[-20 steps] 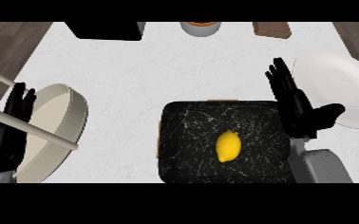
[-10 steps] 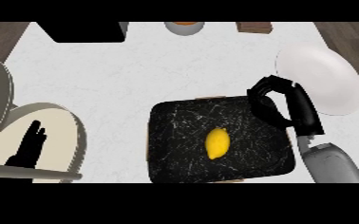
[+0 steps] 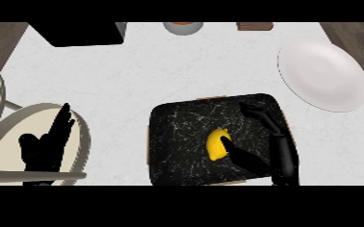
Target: Pick the lemon from the tray and place it in the plate
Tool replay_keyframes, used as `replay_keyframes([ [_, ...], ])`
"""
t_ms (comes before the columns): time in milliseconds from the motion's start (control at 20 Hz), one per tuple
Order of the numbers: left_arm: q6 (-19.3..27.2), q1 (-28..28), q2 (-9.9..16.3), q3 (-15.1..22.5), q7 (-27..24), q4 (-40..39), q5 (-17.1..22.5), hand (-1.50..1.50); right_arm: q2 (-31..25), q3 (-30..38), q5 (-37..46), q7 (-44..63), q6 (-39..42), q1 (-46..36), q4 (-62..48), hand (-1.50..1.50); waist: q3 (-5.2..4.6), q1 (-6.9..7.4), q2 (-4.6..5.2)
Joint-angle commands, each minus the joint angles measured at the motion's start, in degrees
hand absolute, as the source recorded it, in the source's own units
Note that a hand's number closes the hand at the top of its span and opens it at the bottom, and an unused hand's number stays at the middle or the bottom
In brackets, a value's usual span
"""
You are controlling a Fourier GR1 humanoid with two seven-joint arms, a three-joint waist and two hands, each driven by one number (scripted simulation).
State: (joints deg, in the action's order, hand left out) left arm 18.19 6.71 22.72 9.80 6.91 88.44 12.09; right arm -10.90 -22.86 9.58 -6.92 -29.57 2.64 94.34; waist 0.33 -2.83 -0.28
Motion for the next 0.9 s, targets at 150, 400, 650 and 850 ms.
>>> replay_keyframes([
  [150,3.53,-6.22,-4.75,4.2,4.27,-1.46,-4.15,0.0,-8.21,-7.62,13.42,9.18,2.63,3.94,3.57,-1.5,-0.48,1.48,0.18],
  [400,0.16,-5.33,-3.09,2.25,2.59,-3.05,-2.67,0.0,-15.99,-5.7,23.56,25.93,9.75,-1.26,7.4,-1.5,-0.64,1.73,0.15],
  [650,1.31,-7.47,-4.6,3.42,4.84,-2.26,-4.24,0.0,-14.65,-9.21,25.56,44.68,24.69,-9.86,13.03,-1.5,-0.58,2.48,0.2],
  [850,-0.2,-7.58,-4.42,2.42,3.61,-4.26,-4.05,0.0,-12.77,-10.99,20.76,52.74,34.94,-12.23,12.18,-1.5,-0.48,2.79,0.39],
])
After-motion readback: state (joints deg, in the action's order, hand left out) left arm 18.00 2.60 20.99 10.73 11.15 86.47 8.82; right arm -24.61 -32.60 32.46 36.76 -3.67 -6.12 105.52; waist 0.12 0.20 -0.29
